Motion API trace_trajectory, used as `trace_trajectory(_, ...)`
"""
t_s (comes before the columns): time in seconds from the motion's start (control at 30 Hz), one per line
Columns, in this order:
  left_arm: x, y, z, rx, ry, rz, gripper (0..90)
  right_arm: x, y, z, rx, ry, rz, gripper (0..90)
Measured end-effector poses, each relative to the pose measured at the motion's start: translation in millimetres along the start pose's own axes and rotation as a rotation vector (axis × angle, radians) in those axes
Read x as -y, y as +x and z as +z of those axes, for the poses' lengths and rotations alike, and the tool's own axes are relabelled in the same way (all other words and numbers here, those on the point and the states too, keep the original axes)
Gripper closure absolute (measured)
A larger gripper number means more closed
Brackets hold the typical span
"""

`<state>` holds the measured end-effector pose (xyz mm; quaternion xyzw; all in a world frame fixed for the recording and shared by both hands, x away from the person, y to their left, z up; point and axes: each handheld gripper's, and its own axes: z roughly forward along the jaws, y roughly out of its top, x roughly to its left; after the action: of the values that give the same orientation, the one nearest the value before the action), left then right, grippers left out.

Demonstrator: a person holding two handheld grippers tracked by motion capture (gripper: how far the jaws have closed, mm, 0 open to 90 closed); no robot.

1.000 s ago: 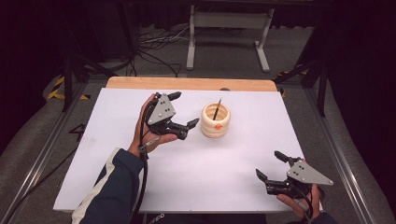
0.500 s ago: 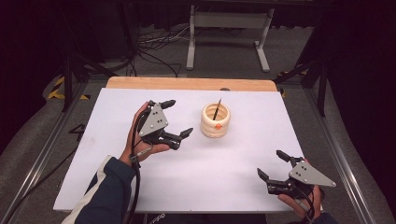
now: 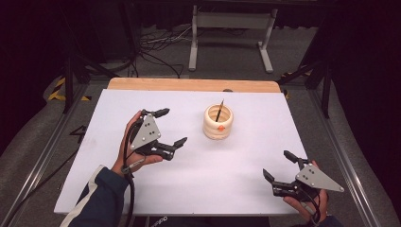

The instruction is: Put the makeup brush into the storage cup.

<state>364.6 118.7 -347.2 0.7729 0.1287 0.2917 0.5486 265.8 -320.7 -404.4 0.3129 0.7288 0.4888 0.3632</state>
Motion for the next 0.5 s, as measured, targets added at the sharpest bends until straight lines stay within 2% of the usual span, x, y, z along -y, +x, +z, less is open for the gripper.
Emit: trace_trajectory(0.5,29.3,-4.0,-29.0,-0.018,0.069,-0.005,3.8,1.1,-2.4,-2.3,0.033,-0.016,-0.016,8.8)
